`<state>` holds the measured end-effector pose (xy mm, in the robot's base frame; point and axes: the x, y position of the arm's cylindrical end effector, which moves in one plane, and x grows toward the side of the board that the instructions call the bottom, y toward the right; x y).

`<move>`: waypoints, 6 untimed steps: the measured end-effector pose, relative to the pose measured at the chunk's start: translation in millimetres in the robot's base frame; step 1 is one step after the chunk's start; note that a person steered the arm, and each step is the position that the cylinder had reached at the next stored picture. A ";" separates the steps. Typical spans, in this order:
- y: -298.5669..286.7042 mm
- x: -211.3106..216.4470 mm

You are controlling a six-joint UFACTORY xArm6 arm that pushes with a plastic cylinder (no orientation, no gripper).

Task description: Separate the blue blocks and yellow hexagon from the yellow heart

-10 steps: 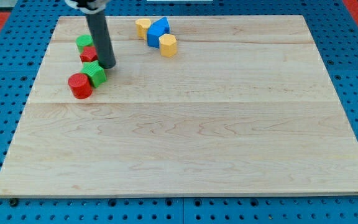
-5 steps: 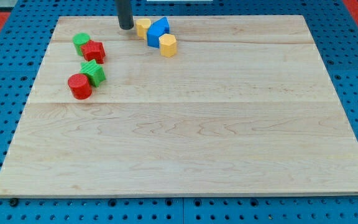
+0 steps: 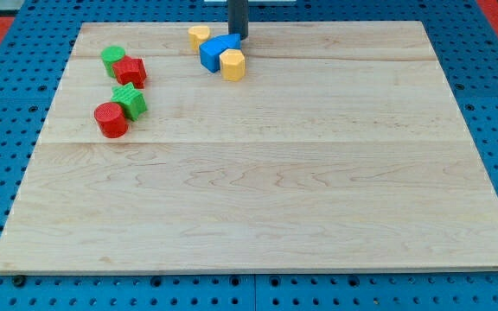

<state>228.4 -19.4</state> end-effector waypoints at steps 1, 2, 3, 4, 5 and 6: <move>-1.8 18.3; -14.6 53.6; -5.0 51.3; -25.5 30.0; -67.9 33.7; -77.9 43.1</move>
<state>271.5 -97.3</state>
